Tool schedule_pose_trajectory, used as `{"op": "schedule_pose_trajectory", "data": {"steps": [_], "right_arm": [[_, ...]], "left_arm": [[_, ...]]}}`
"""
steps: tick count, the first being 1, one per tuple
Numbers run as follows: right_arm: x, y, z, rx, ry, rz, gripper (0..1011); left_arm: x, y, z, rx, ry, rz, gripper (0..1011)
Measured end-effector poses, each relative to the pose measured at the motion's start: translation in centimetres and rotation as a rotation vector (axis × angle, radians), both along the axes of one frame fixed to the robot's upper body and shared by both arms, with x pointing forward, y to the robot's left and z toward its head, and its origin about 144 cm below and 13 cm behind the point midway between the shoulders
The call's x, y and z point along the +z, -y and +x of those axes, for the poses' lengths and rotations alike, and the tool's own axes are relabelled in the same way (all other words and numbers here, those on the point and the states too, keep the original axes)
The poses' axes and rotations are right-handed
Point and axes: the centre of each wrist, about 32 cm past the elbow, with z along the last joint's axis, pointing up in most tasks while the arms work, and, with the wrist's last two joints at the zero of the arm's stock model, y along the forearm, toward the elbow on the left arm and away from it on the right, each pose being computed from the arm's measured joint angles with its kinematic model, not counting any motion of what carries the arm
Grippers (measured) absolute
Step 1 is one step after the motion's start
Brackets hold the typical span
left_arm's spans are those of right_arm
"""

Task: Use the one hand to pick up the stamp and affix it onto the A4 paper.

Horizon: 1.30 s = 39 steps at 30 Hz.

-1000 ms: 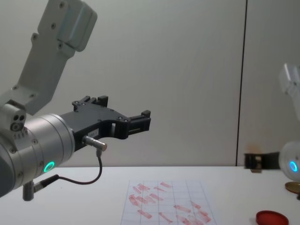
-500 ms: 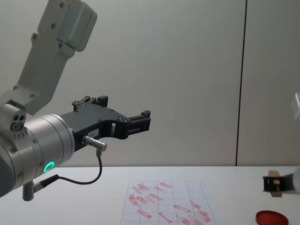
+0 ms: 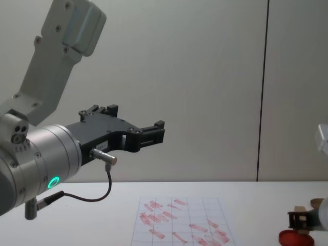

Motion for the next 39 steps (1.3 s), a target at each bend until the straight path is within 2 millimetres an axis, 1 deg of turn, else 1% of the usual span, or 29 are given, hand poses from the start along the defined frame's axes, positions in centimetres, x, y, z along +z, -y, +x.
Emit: {"op": "schedule_pose_trajectory", "data": {"steps": [4, 7, 8, 11, 12, 15, 16, 18, 19, 21, 22, 25, 26, 28, 29, 31, 39], "right_arm": [[-0.3, 0.0, 0.1, 0.007, -0.009, 0.004, 222], [-0.5, 0.0, 0.2, 0.013, -0.013, 0.007, 291], [-0.6, -0.1, 0.2, 0.016, -0.014, 0.009, 349], [-0.7, -0.1, 0.2, 0.020, -0.014, 0.011, 412], [-0.7, -0.1, 0.2, 0.023, -0.013, 0.011, 475], [-0.7, -0.2, 0.1, 0.027, -0.010, 0.013, 554], [-0.7, -0.2, 0.1, 0.029, -0.009, 0.013, 594], [-0.6, -0.2, 0.1, 0.032, -0.004, 0.013, 634], [-0.6, -0.3, 0.0, 0.035, 0.002, 0.013, 695], [-0.4, -0.3, -0.1, 0.038, 0.011, 0.013, 734], [-0.3, -0.4, -0.2, 0.041, 0.021, 0.012, 790], [-0.1, -0.4, -0.4, 0.045, 0.036, 0.009, 841], [0.4, -0.4, -0.6, 0.050, 0.061, 0.006, 891], [0.6, -0.4, -0.8, 0.053, 0.075, 0.004, 932], [0.8, -0.5, -0.9, 0.055, 0.083, 0.002, 976], [1.2, -0.5, -1.2, 0.061, 0.110, -0.002, 999], [2.6, -0.5, -2.6, 0.093, 0.211, -0.023, 1001]], "left_arm": [[0.0, 0.0, 0.0, 0.000, 0.000, 0.000, 993], [0.0, 0.0, 0.0, 0.000, 0.000, 0.000, 993], [0.0, 0.0, 0.0, 0.000, 0.000, 0.000, 993], [0.0, 0.0, 0.0, 0.000, 0.000, 0.000, 993], [0.0, 0.0, 0.0, 0.000, 0.000, 0.000, 993], [0.0, 0.0, 0.0, 0.000, 0.000, 0.000, 993], [0.0, 0.0, 0.0, 0.000, 0.000, 0.000, 993], [0.0, 0.0, 0.0, 0.000, 0.000, 0.000, 993], [0.0, 0.0, 0.0, 0.000, 0.000, 0.000, 993], [0.0, 0.0, 0.0, 0.000, 0.000, 0.000, 993], [0.0, 0.0, 0.0, 0.000, 0.000, 0.000, 993], [0.0, 0.0, 0.0, 0.000, 0.000, 0.000, 993], [0.0, 0.0, 0.0, 0.000, 0.000, 0.000, 993], [0.0, 0.0, 0.0, 0.000, 0.000, 0.000, 993], [0.0, 0.0, 0.0, 0.000, 0.000, 0.000, 993], [0.0, 0.0, 0.0, 0.000, 0.000, 0.000, 993], [0.0, 0.0, 0.0, 0.000, 0.000, 0.000, 993]]}}
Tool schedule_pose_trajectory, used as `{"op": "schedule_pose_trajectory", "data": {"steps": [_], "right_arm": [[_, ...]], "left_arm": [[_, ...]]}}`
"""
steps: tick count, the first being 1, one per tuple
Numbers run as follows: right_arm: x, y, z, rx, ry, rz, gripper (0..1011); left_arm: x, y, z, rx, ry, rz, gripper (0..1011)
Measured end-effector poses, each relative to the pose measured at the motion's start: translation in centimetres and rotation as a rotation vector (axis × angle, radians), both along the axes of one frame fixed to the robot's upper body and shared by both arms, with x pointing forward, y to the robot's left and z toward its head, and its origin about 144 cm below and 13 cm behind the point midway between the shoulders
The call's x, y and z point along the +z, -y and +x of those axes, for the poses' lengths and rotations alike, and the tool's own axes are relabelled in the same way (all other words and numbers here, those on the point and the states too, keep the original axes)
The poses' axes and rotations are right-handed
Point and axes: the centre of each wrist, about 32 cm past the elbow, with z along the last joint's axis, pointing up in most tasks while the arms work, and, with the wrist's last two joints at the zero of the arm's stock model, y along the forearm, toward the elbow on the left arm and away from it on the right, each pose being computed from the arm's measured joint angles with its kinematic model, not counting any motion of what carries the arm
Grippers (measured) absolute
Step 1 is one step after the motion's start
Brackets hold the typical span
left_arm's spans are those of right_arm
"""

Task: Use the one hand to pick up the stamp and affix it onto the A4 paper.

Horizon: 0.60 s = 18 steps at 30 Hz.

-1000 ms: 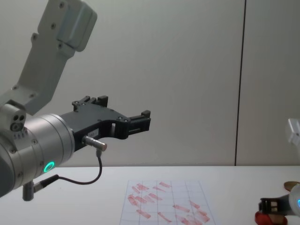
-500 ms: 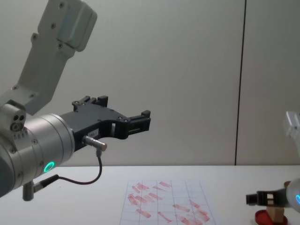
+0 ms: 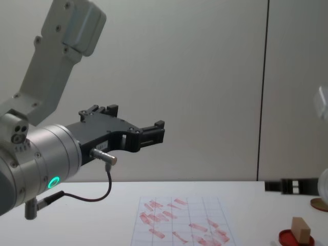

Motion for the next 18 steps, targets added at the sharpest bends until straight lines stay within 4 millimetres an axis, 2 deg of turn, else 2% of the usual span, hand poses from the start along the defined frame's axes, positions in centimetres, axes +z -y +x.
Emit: {"op": "schedule_pose_trajectory", "data": {"steps": [11, 18], "right_arm": [[1.7, 0.1, -2.6, 0.067, 0.150, -0.038, 1001], [2.4, 0.1, -3.6, 0.093, 0.199, -0.053, 1001]], "left_arm": [[0.0, 0.0, 0.0, 0.000, 0.000, 0.000, 993], [0.0, 0.0, 0.0, 0.000, 0.000, 0.000, 993]]}}
